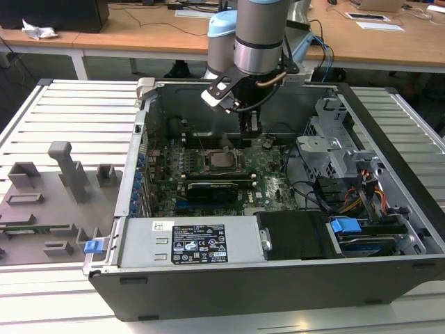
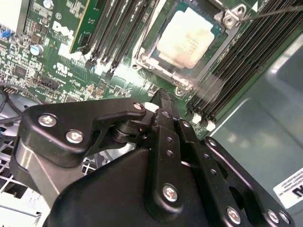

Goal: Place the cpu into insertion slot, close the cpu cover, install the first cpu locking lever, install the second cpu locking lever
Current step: 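Close the cpu cover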

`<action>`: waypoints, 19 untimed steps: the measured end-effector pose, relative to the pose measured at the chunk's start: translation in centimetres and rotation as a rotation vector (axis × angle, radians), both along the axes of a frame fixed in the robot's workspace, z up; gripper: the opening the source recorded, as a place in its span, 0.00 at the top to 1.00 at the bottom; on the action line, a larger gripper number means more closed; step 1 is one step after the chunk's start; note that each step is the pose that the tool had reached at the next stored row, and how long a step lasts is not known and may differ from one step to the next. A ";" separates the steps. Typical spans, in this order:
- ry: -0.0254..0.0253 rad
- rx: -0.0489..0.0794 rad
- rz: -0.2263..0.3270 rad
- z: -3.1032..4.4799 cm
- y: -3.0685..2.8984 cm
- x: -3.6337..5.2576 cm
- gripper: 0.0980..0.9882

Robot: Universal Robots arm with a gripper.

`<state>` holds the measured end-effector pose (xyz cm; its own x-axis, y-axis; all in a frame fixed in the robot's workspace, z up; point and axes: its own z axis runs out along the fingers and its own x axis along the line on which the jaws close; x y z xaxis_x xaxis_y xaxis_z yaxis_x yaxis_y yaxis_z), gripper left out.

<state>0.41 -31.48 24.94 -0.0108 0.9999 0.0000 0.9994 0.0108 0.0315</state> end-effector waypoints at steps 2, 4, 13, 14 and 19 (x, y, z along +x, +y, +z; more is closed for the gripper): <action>0.0000 0.000 0.000 -0.02 0.00 -0.35 0.99; -0.0001 0.000 0.000 -0.09 0.00 -0.76 0.99; -0.0001 0.000 0.000 -0.19 0.00 -2.26 0.99; 0.0000 0.000 0.000 -0.20 0.00 -2.43 0.99; 0.0000 0.000 0.000 -0.19 0.00 -3.59 0.99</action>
<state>-3.18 -31.48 24.75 -0.0107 0.9999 0.0000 0.9994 0.0107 0.0315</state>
